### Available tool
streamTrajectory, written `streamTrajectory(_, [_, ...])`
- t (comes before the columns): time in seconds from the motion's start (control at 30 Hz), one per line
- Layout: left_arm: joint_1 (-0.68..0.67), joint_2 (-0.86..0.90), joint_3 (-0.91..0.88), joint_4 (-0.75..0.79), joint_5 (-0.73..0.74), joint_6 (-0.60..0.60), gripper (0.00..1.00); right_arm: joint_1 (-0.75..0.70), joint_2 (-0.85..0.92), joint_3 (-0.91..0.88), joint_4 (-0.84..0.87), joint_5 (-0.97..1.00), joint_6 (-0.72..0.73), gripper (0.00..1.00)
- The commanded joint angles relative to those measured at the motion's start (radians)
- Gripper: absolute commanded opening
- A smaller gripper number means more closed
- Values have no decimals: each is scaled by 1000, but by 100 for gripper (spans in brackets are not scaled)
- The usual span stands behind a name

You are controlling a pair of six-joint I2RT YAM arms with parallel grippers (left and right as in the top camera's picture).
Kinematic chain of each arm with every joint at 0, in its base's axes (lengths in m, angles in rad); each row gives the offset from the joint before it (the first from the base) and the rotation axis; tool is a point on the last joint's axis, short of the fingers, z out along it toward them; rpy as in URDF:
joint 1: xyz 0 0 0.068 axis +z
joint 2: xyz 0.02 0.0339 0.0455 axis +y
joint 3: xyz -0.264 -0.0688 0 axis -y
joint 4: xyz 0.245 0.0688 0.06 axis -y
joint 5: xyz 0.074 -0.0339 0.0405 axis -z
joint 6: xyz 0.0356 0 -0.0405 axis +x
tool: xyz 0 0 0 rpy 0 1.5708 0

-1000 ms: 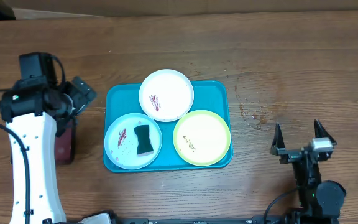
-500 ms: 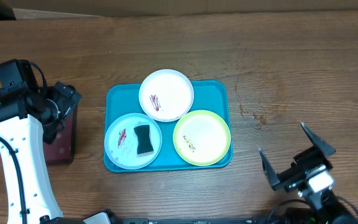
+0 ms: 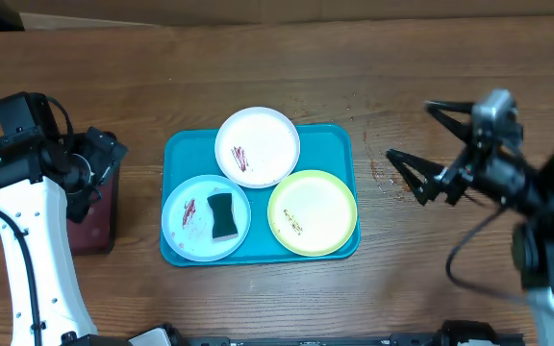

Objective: Clean dirty plates on tray and stack at the side
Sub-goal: 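Move the right gripper from rest toward the blue tray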

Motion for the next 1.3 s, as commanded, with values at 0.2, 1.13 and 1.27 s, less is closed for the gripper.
streamTrajectory(0.2, [2,5,-5,-9,1,-14,100,119,262,27,185,-295,276,100])
streamTrajectory(1.13, [3,5,-5,-9,0,-14,100,304,329,316,-497,367,336,100])
streamTrajectory(1.27, [2,5,-5,-9,0,-14,100,396,365,316,-483,570,399,100])
